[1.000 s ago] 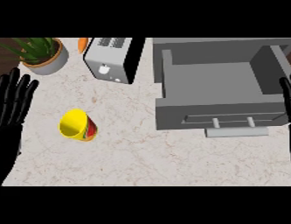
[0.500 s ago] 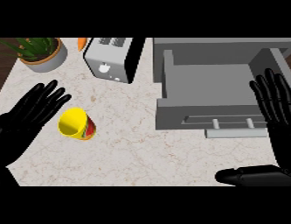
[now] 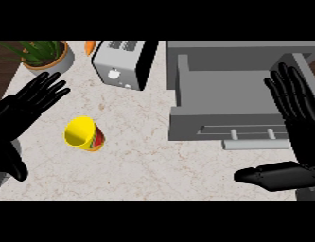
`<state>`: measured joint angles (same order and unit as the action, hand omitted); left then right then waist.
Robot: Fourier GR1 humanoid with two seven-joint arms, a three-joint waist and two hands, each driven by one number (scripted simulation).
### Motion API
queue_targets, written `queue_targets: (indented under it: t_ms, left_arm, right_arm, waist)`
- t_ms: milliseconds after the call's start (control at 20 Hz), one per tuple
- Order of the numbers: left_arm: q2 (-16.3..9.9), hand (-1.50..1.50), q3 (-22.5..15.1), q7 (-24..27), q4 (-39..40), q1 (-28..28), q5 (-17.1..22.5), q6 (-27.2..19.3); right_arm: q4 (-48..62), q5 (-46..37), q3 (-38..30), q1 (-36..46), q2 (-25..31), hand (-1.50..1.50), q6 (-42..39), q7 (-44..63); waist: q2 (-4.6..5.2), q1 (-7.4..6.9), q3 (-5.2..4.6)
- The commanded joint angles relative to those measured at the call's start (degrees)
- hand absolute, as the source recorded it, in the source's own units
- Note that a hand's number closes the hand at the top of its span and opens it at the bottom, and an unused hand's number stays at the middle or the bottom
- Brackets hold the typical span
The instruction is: Pick up the cup, place it into the drawer and close the drawer
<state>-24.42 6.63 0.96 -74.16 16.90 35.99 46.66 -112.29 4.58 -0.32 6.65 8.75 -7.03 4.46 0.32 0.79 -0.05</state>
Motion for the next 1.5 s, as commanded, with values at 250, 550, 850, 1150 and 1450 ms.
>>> queue_targets:
  t_ms: [250, 550, 850, 1150, 1450]
  left_arm:
    - [1.14, -1.50, 2.26, 18.42, 22.65, 6.22, -21.51, 5.45]
    - [1.13, -1.50, -0.76, 31.72, 35.41, 9.04, -33.38, 1.60]
    - [2.44, -1.50, -3.28, 40.57, 45.16, 10.96, -38.29, -3.16]
    - [1.32, -1.50, -4.79, 45.95, 52.37, 14.38, -41.27, -5.20]
    - [2.04, -1.50, -5.20, 52.24, 55.35, 13.72, -41.46, -6.27]
  right_arm:
    - [4.13, -0.63, -1.43, 2.63, 0.02, -1.50, -1.07, -2.58]
    - [7.85, 0.05, -3.69, 10.15, 0.83, -1.50, -0.25, 0.06]
    - [3.94, 4.70, -6.46, 10.79, 3.30, -1.50, -2.62, 3.00]
    - [3.14, 3.14, -4.98, 5.71, 2.24, -1.50, -3.19, 0.48]
    - [3.73, 2.72, -3.68, 8.34, 1.09, -1.50, -2.00, 2.25]
  waist:
    - [-0.03, -0.10, -0.02]
    - [0.09, 0.04, -0.06]
    - [0.39, 1.16, -0.18]
    - [0.36, 1.43, -0.16]
    - [0.66, 1.64, -0.29]
